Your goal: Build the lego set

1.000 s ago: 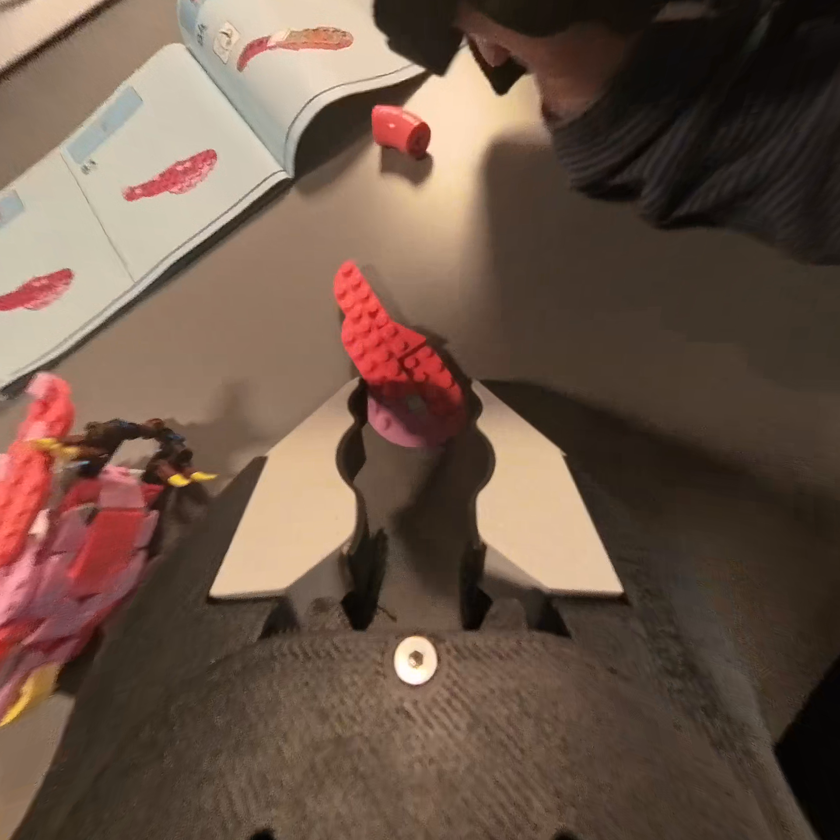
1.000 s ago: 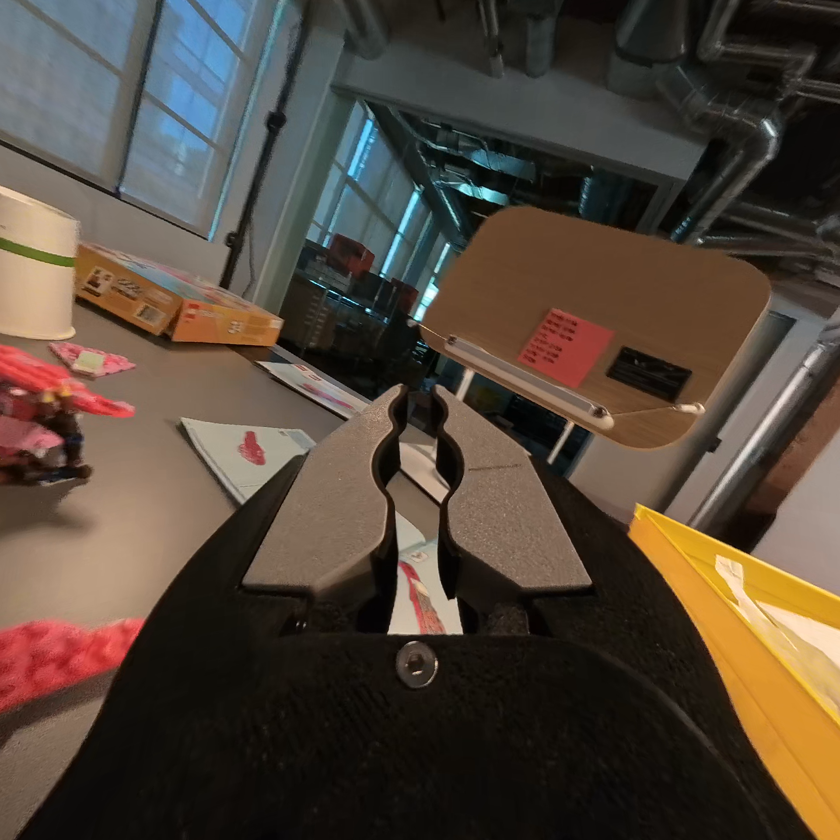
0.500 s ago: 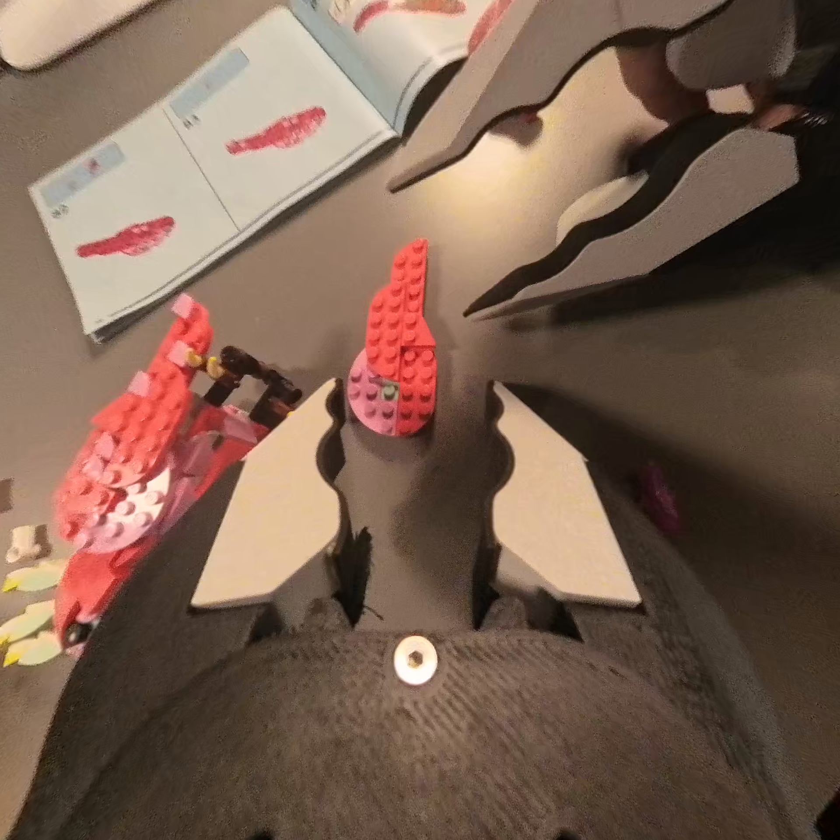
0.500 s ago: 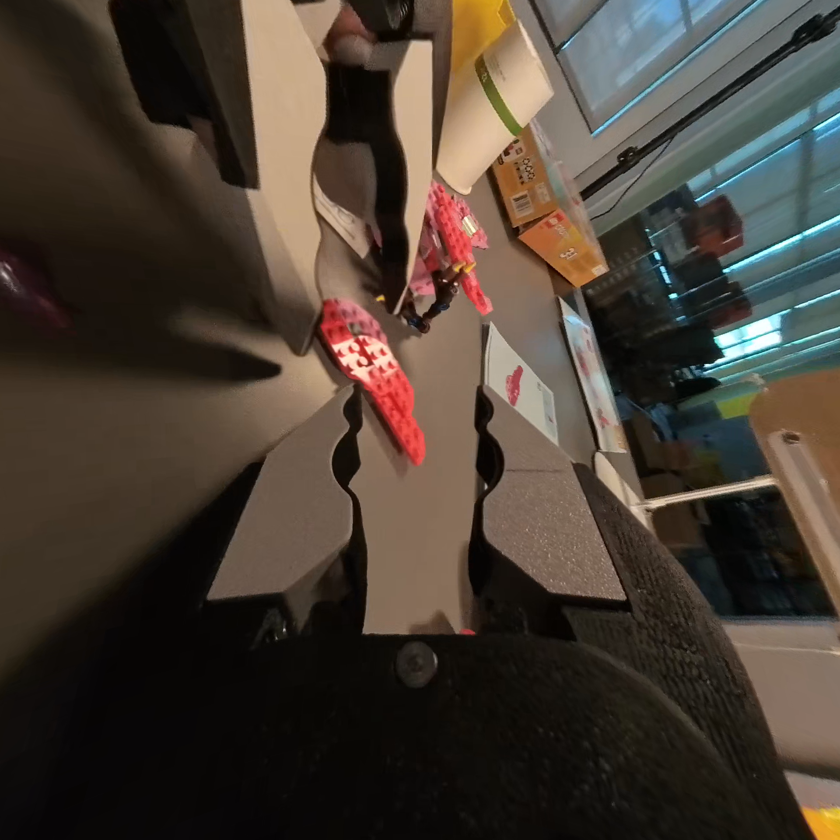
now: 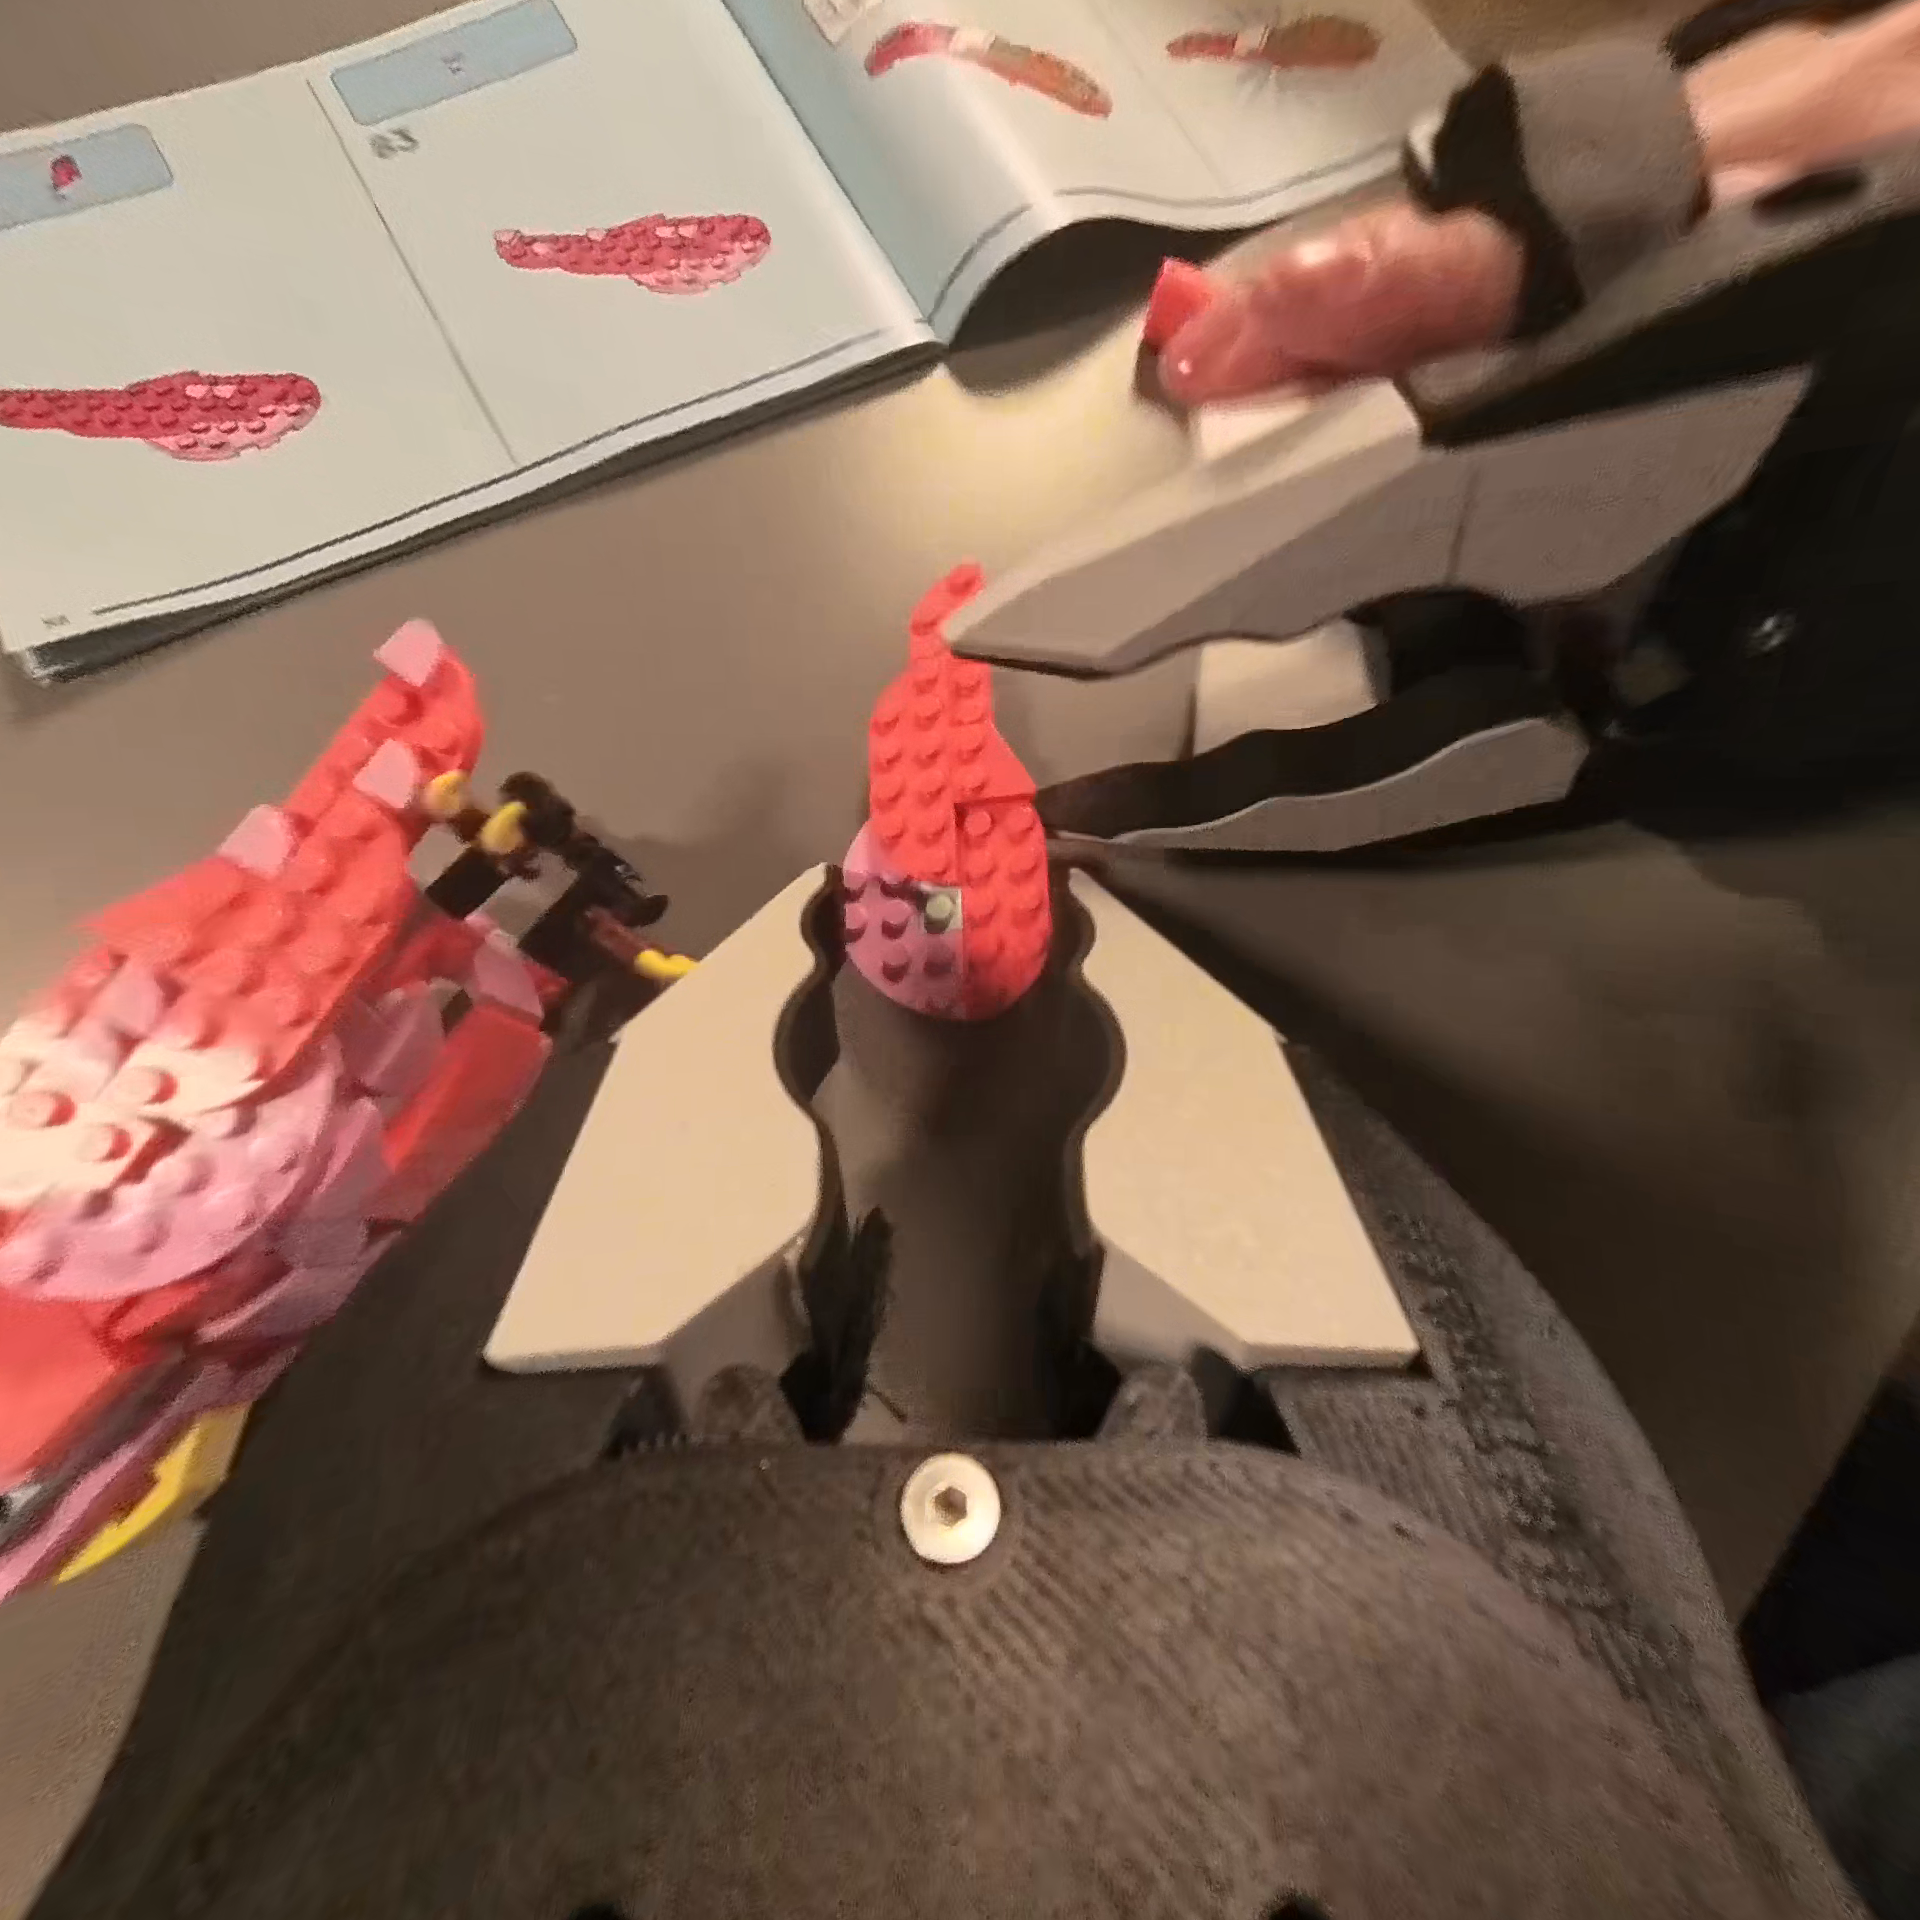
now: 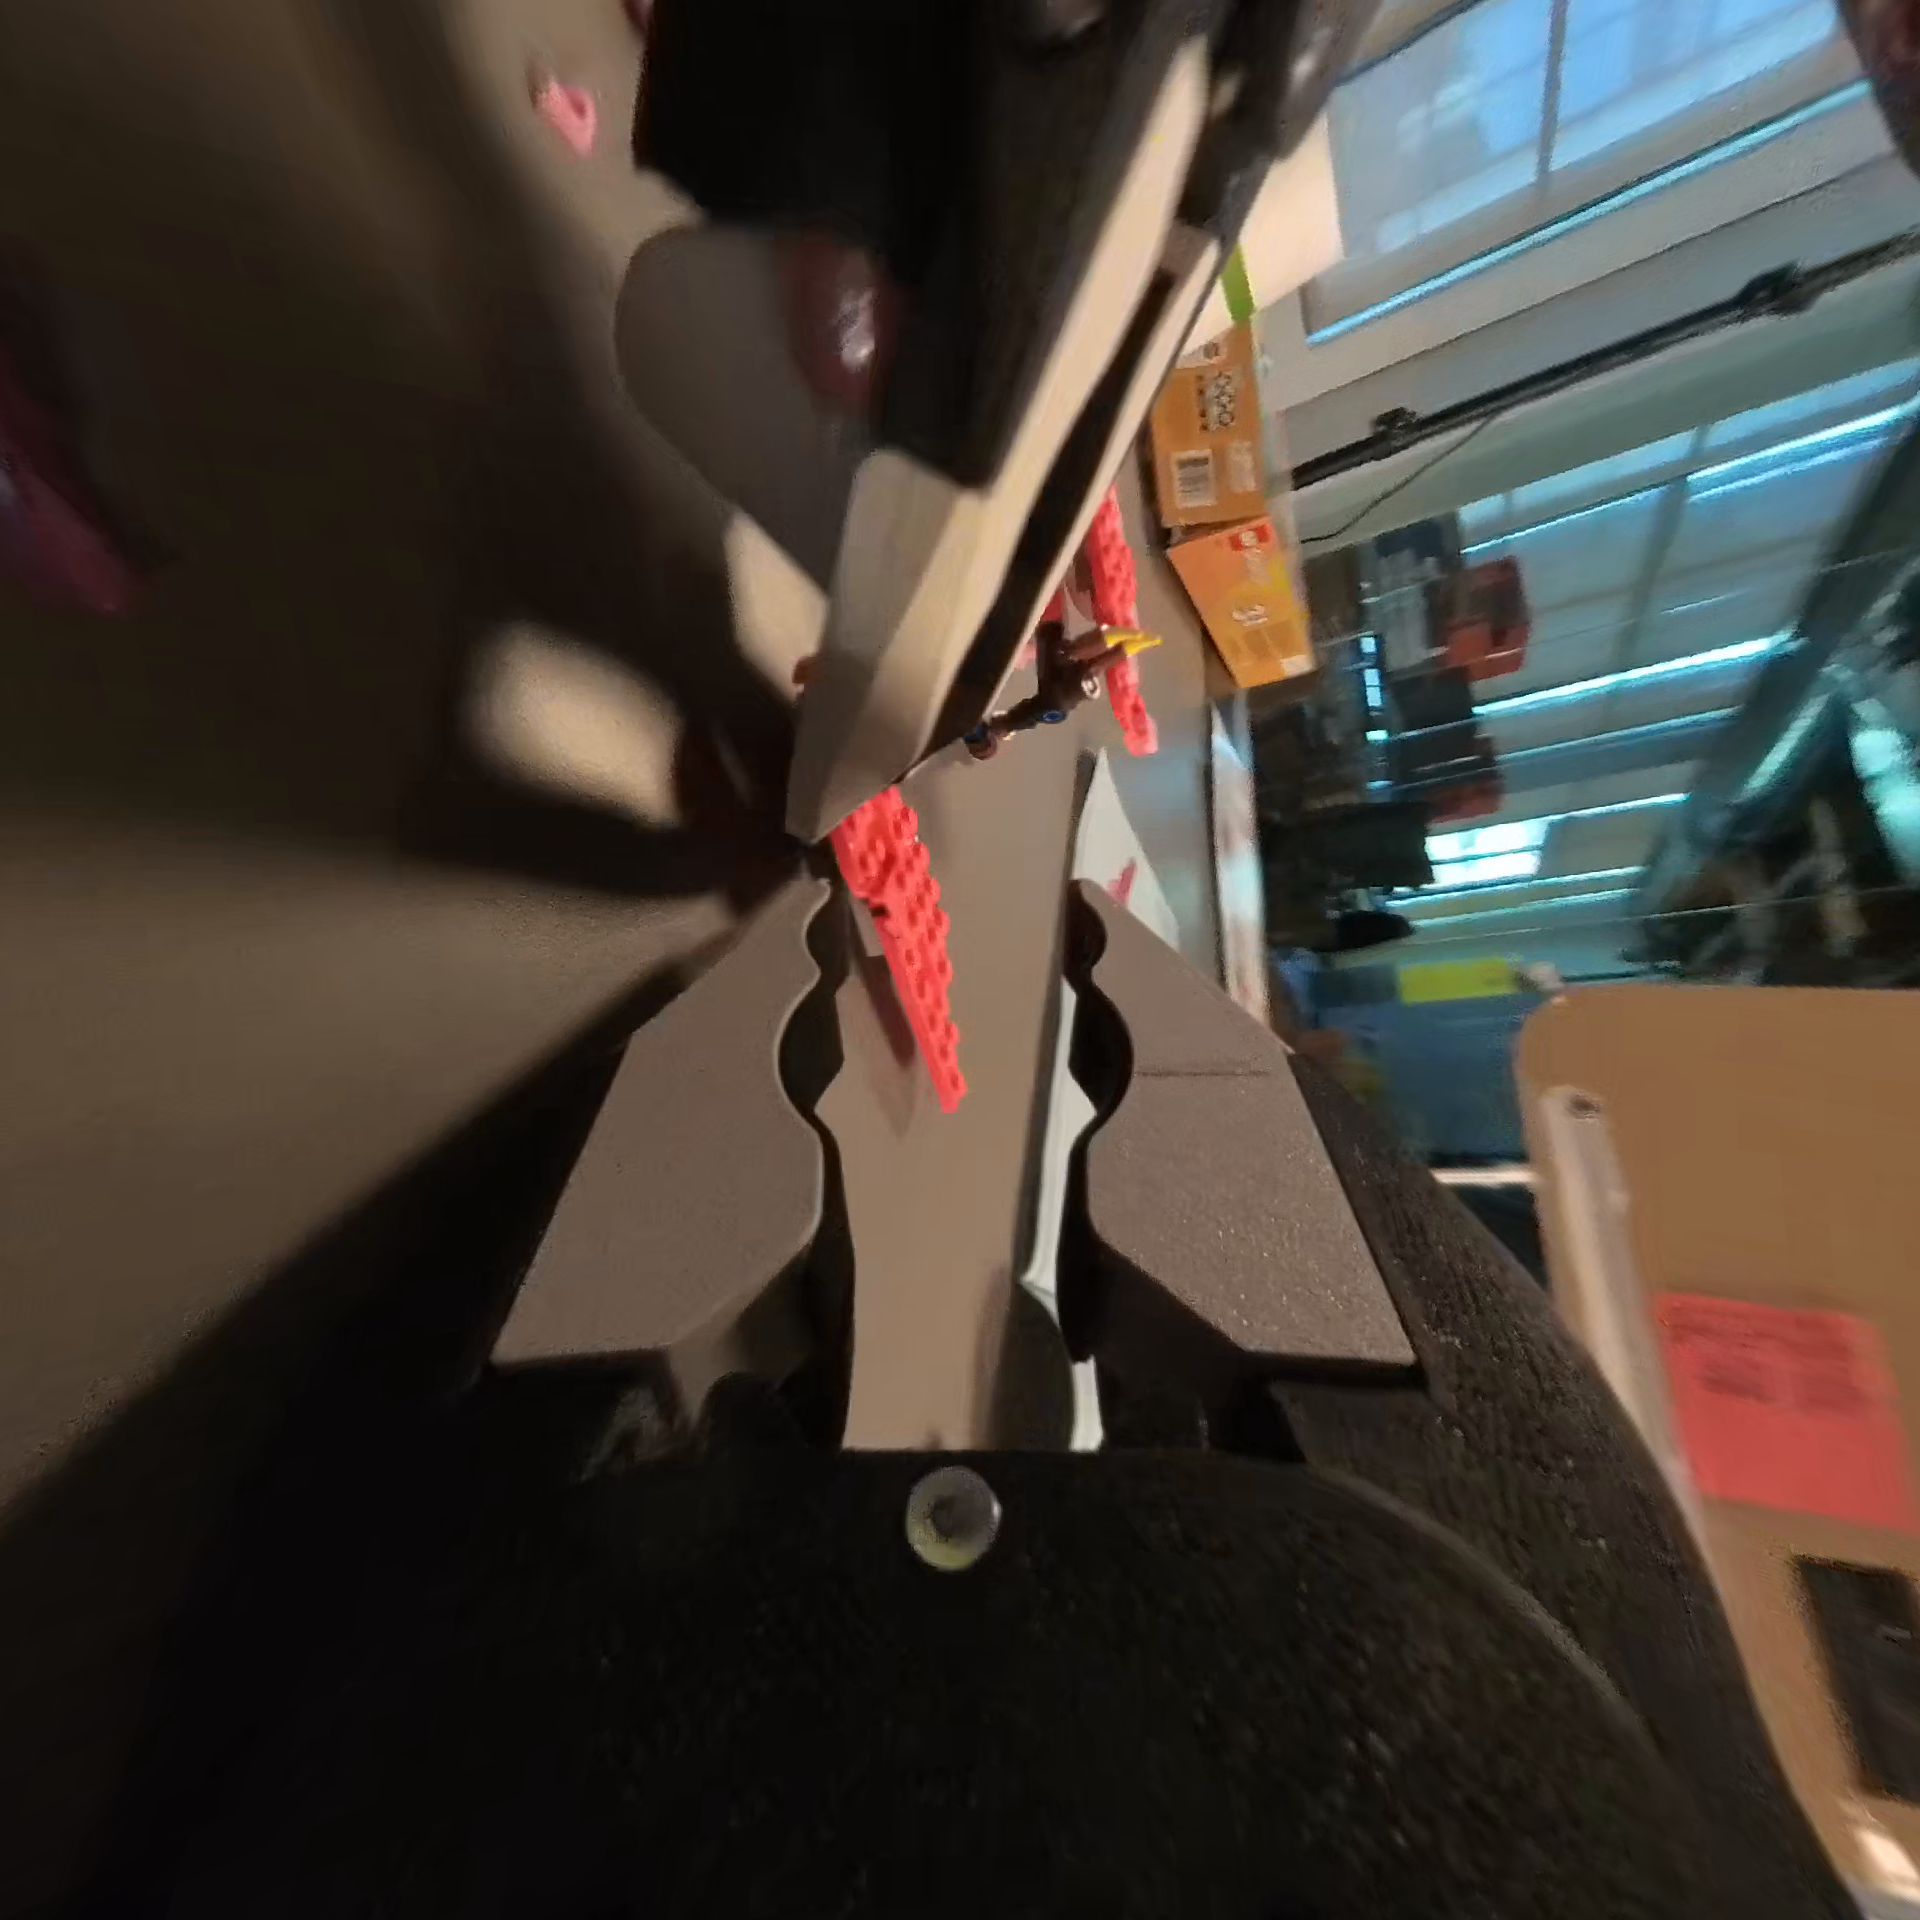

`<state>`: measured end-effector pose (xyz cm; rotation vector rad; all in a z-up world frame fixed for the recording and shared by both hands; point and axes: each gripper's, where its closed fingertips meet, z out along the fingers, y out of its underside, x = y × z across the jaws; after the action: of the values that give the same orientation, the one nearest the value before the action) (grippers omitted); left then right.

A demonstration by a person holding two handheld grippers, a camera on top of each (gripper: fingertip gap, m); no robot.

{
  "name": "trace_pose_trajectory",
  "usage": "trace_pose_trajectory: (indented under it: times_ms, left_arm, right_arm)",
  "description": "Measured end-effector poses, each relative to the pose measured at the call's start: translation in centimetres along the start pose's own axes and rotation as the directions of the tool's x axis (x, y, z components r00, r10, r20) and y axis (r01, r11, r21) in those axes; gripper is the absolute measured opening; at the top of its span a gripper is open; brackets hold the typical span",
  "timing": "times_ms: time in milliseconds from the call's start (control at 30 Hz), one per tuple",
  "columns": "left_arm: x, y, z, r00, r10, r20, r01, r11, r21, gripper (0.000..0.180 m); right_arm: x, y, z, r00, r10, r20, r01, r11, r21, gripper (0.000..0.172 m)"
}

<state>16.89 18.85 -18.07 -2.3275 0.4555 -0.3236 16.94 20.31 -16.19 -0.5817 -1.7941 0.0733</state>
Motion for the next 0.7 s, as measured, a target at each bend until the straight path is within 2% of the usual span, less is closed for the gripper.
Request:
trace_pose_trajectory:
  times_ms: [133, 333, 367, 433, 533, 600, 633, 667, 700]
  left_arm:
    - [-0.8, -0.4, -1.7, 1.000, -0.009, -0.002, 0.009, 0.996, 0.085, 0.038]
    - [0.0, -0.1, -3.5, 0.995, -0.015, -0.102, 0.028, 0.991, 0.130, 0.038]
    - [0.1, 0.0, -3.7, 0.994, -0.005, -0.109, 0.020, 0.991, 0.135, 0.038]
    - [0.1, -0.1, -4.3, 0.994, 0.026, -0.109, -0.007, 0.986, 0.167, 0.039]
    - [0.4, -0.3, -5.8, 0.990, 0.110, -0.083, -0.083, 0.957, 0.279, 0.047]
    - [0.2, 0.0, -6.9, 0.972, 0.234, 0.029, -0.229, 0.907, 0.353, 0.054]
    - [-0.2, 0.2, -7.4, 0.939, 0.313, 0.141, -0.343, 0.864, 0.368, 0.059]
    - [-0.8, 0.5, -8.0, 0.878, 0.392, 0.275, -0.471, 0.808, 0.354, 0.065]
    - [-1.3, 0.8, -8.5, 0.785, 0.463, 0.412, -0.598, 0.740, 0.308, 0.067]
  right_arm:
    - [1.2, -1.5, 0.5, 0.970, -0.182, -0.158, 0.181, 0.983, -0.021, 0.011]
    - [1.9, -2.5, 0.6, 0.944, -0.246, -0.222, 0.248, 0.969, -0.020, 0.030]
    - [2.1, -2.8, 0.6, 0.937, -0.252, -0.242, 0.255, 0.967, -0.018, 0.029]
    - [2.7, -3.3, 0.6, 0.915, -0.272, -0.299, 0.275, 0.961, -0.035, 0.017]
    - [3.4, -3.5, 1.0, 0.895, -0.278, -0.349, 0.263, 0.961, -0.089, 0.011]
    - [3.7, -4.1, 1.1, 0.894, -0.252, -0.371, 0.238, 0.968, -0.084, 0.011]
    - [3.8, -4.4, 1.1, 0.895, -0.242, -0.374, 0.226, 0.970, -0.087, 0.010]
    - [3.9, -4.7, 1.3, 0.896, -0.238, -0.376, 0.218, 0.971, -0.094, 0.010]
    - [4.0, -5.1, 1.4, 0.894, -0.240, -0.379, 0.218, 0.971, -0.102, 0.010]
